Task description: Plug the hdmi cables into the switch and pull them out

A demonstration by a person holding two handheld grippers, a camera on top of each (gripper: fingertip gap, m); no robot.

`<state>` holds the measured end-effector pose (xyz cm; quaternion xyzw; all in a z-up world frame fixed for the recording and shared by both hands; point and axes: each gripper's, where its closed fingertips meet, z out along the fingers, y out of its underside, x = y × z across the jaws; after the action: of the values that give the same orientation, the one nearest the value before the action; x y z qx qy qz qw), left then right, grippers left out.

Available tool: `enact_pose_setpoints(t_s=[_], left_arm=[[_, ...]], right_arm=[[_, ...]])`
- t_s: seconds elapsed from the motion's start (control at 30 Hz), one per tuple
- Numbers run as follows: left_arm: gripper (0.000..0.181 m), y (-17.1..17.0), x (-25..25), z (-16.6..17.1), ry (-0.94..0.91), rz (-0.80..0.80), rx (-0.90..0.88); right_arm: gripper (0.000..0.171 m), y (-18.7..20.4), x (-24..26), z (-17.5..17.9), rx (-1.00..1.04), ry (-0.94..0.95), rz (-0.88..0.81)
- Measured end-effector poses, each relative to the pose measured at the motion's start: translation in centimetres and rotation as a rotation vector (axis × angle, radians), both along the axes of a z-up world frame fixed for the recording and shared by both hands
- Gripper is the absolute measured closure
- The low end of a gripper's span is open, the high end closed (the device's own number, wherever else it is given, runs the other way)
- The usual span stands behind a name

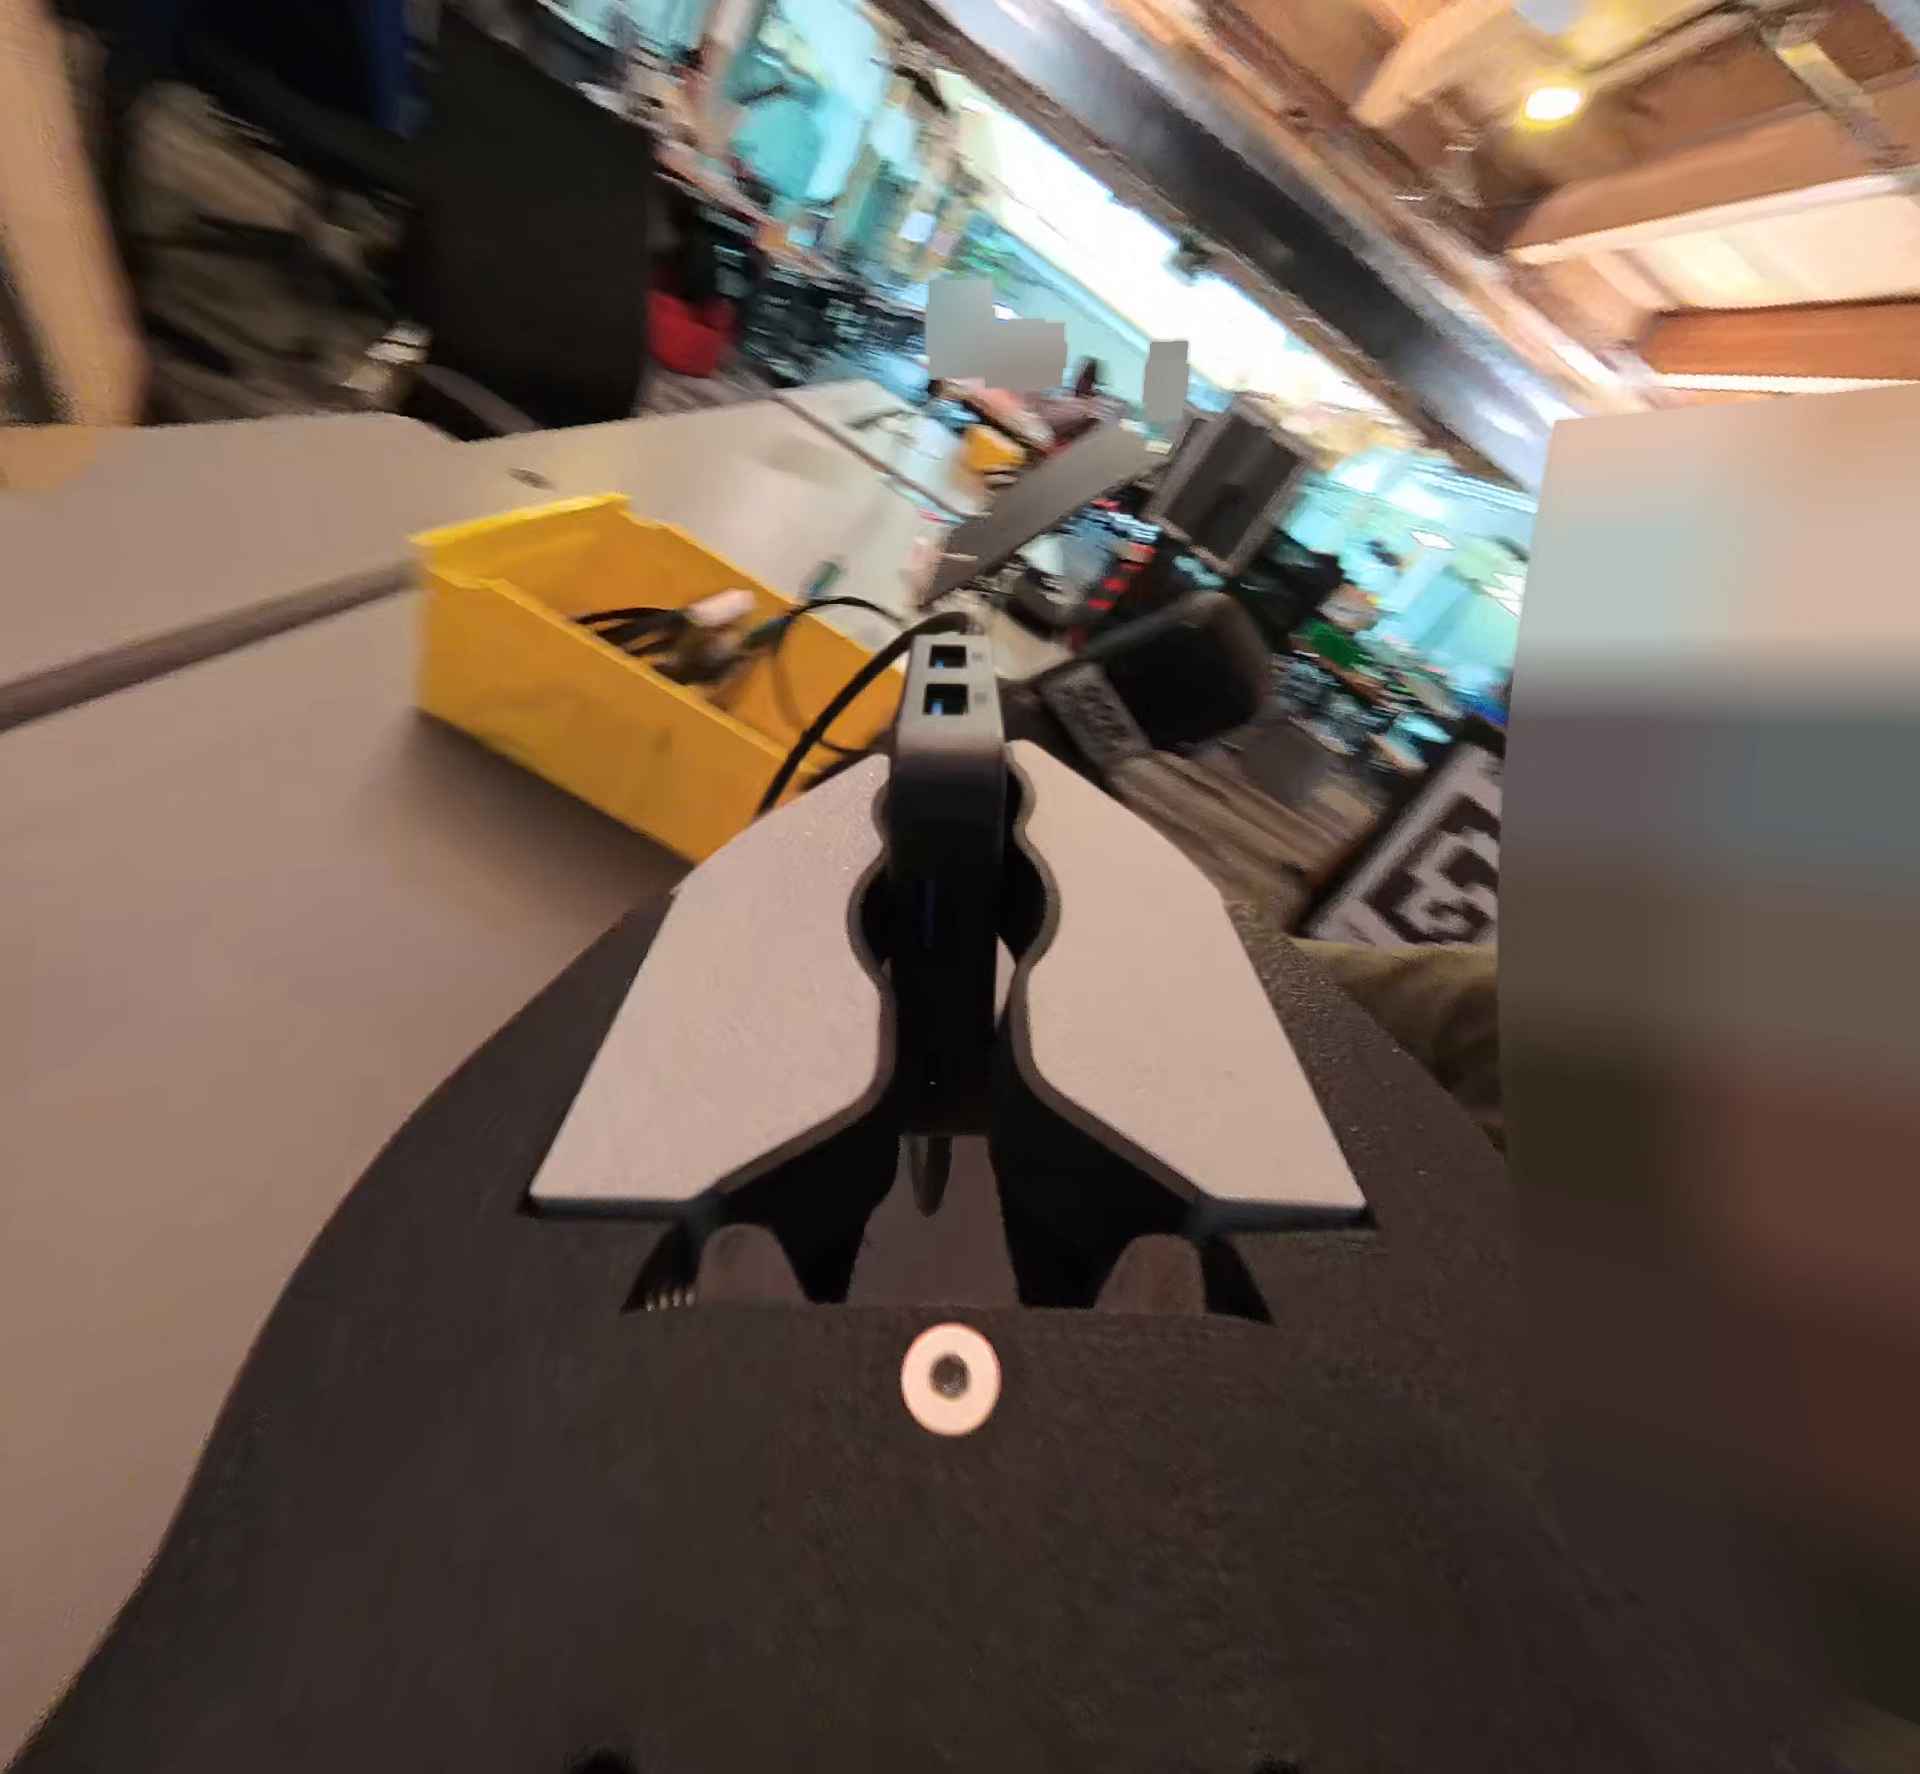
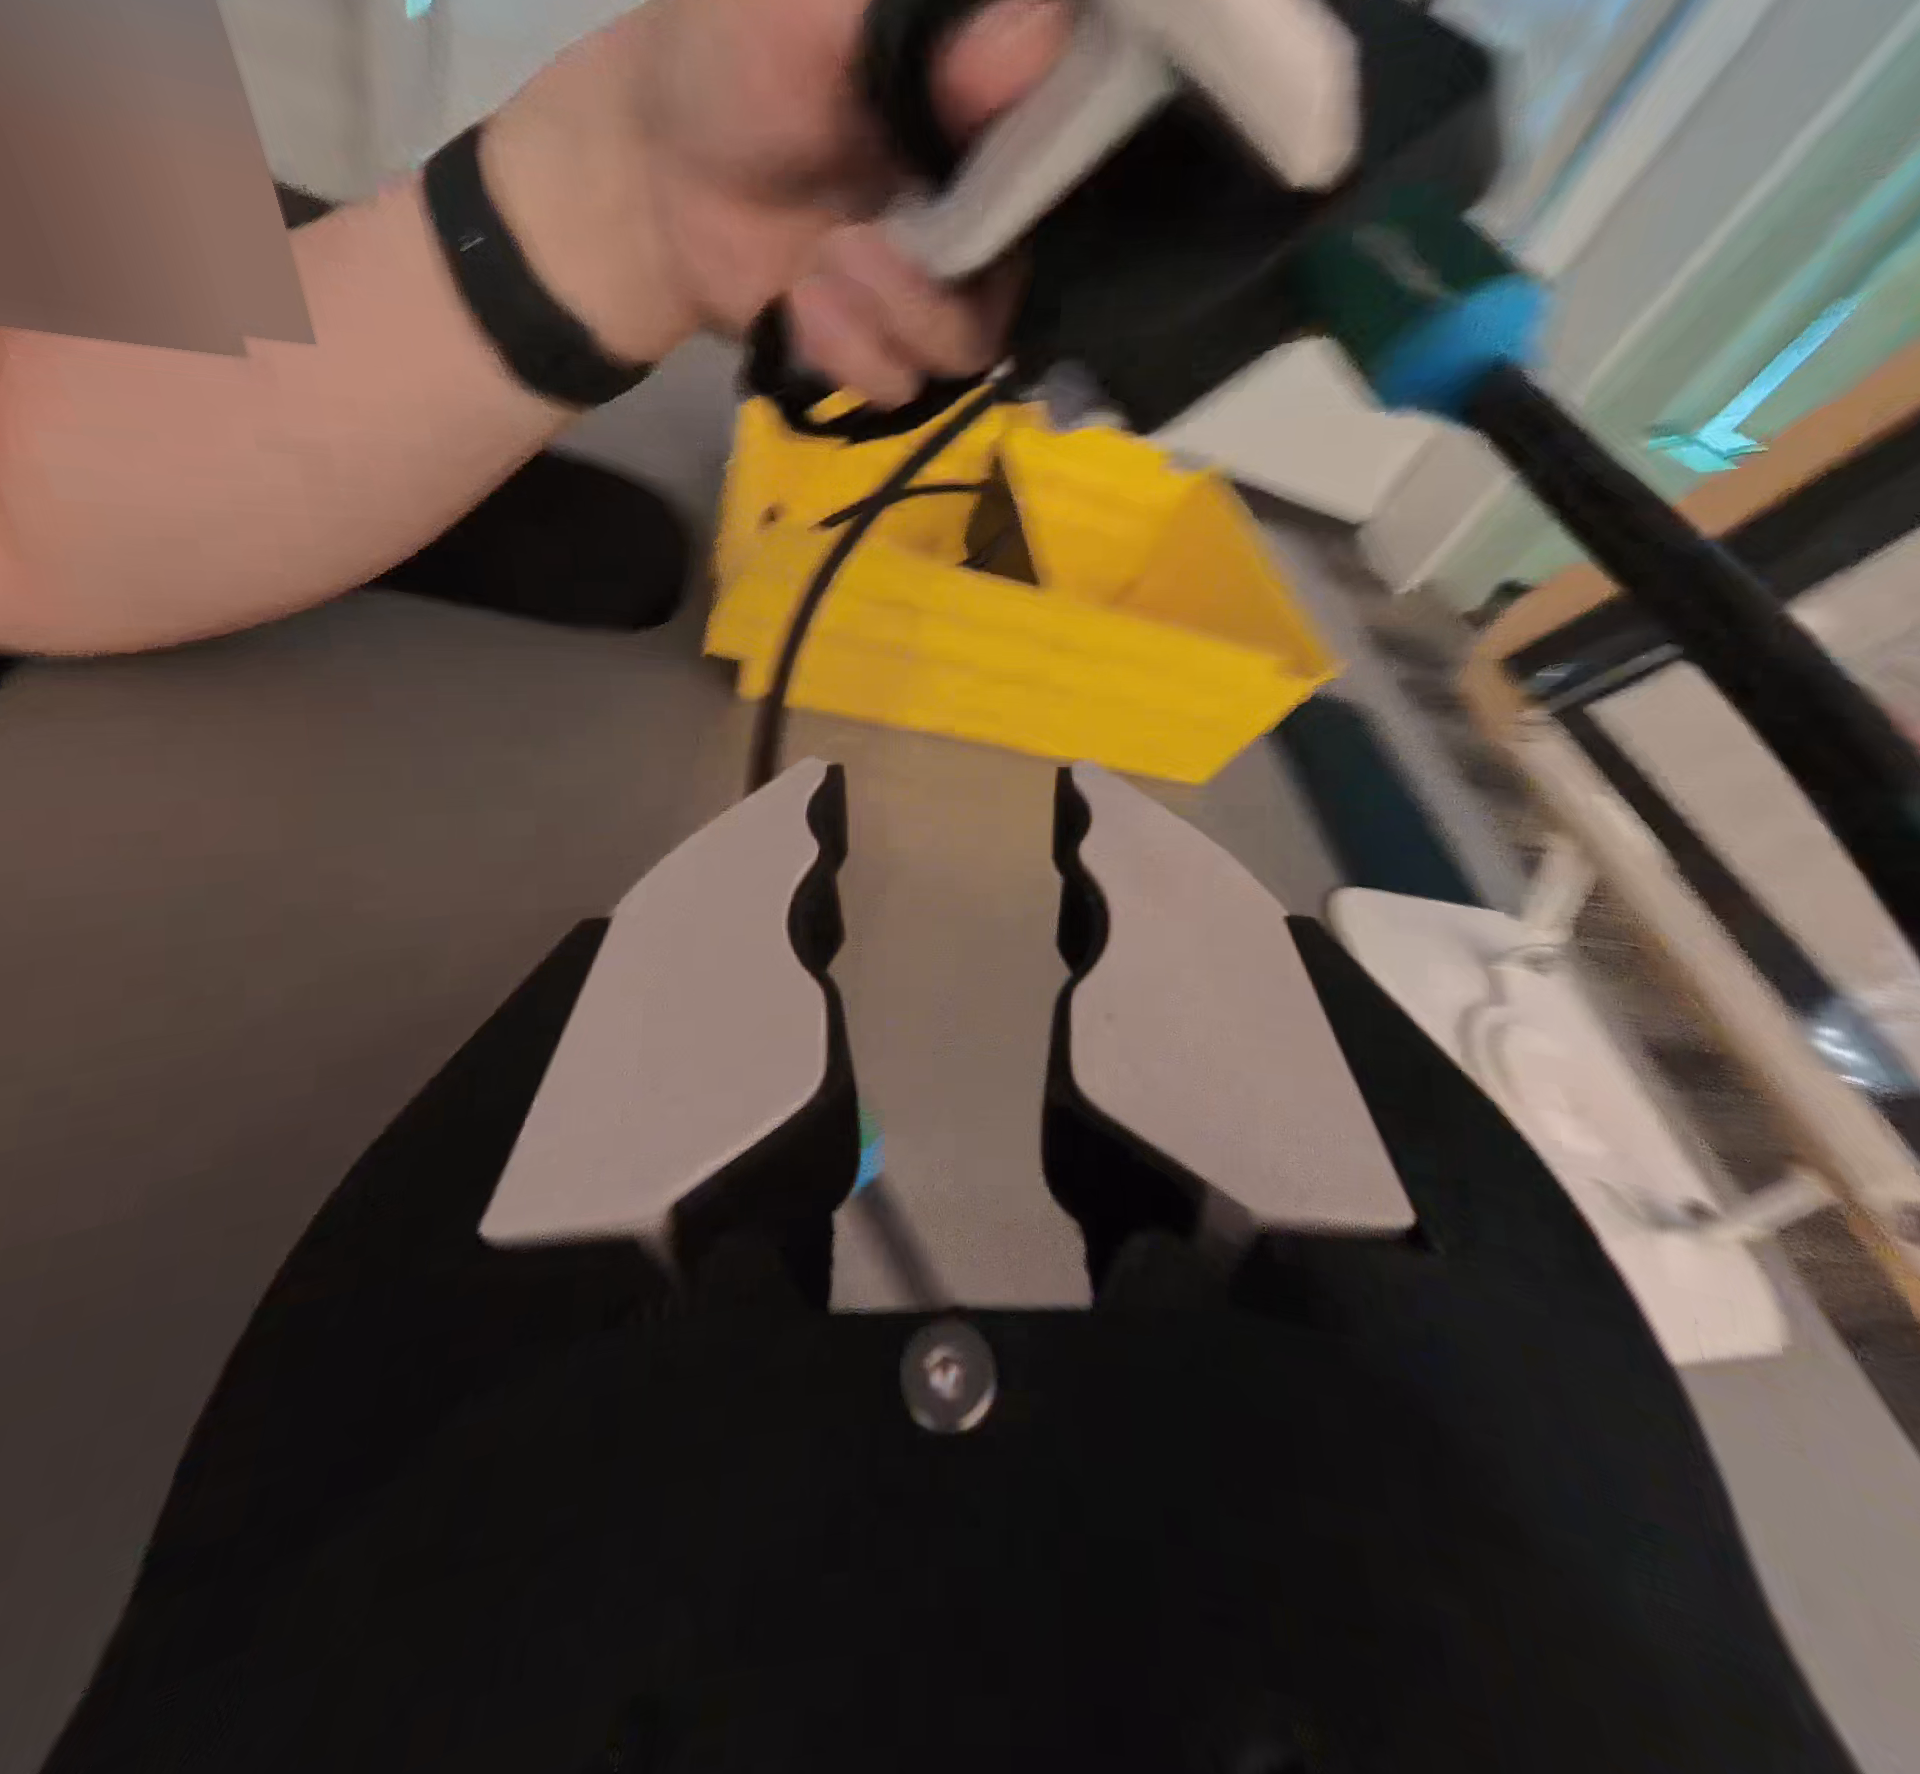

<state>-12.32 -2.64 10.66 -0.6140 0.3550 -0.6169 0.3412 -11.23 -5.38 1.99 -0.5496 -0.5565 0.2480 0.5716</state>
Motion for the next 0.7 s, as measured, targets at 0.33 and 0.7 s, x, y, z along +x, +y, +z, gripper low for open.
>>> enact_pose_setpoints(t_s=[0.33,0.7], left_arm=[[0.167,-1.3,0.3,-4.2,0.264,-0.084,0.086],[0.167,-4.3,3.2,-5.6,0.367,-0.206,0.169]], right_arm=[[0.138,-1.3,1.6,4.9,0.045,0.046,-0.083],[0.135,-0.1,1.7,1.3,-0.501,0.126,0.007]])
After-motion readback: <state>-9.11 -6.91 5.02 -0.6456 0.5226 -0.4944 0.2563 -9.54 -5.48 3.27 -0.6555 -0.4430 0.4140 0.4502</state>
